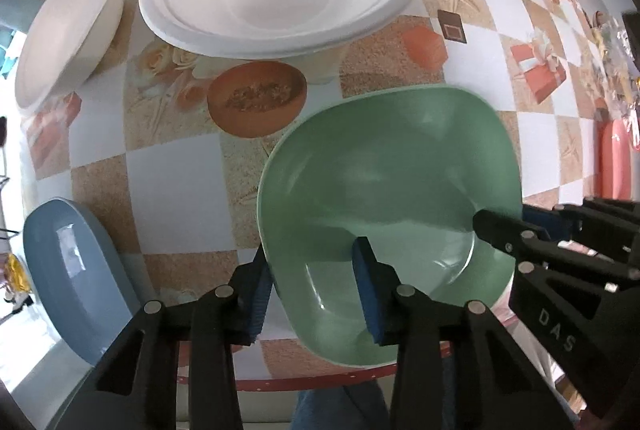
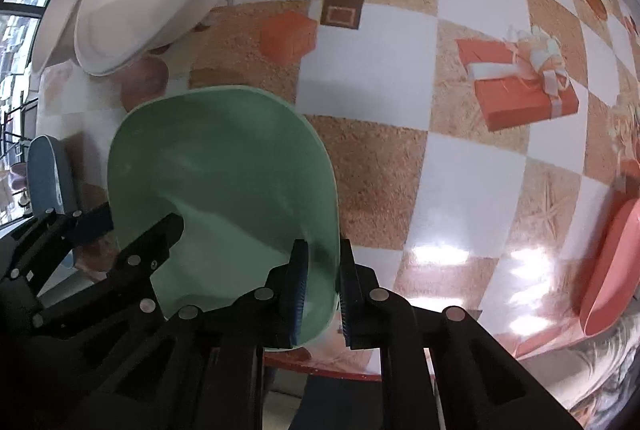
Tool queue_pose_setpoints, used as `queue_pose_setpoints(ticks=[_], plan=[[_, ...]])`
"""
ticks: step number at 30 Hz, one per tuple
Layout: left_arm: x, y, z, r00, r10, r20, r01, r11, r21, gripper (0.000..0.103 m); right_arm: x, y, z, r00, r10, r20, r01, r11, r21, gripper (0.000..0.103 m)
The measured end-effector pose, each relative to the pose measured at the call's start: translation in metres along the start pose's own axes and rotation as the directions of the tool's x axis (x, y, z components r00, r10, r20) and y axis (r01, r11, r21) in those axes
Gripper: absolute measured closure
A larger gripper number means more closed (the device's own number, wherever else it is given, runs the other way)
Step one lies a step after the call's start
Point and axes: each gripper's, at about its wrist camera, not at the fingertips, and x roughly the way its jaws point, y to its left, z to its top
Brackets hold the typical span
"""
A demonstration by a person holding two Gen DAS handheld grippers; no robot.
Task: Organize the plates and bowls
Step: 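Close both grippers on the green plate rim, then lift the green plate with both grippers and carry it toward the blue plate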
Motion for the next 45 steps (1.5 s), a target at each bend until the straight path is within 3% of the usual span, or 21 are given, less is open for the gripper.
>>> queue_pose_setpoints(ticks=[3,9,19,45], plan=[[0.006,0.004,0.003,1.0,-0.002,-0.011,0.002,1.0,-0.005,0.073,0.0,-0.006,-0.004,0.999,0.029,-0.03,-0.028,0.999,0.029,0.087],[0.006,-0.003,0.015,0.999,0.033,-0.011,-0.032,0.999,0.029,0.073,0.0,0.006,-0.017,0.999,0.016,-0.049,-0.015,1.0,0.02,0.087],[0.003,-0.008,0.002,0.999,0.052,0.016,-0.053,0.997,0.053,0.073,-0.015,0.032,-0.016,0.999,0.014,-0.042,-0.015,1.0,-0.006,0.087],[-0.036,-0.02,-0.047,0.983,0.077,0.164,-0.07,0.996,-0.05,0.073,-0.079,0.133,0.0,0.999,-0.023,0.033,0.028,0.988,-0.154,0.087]])
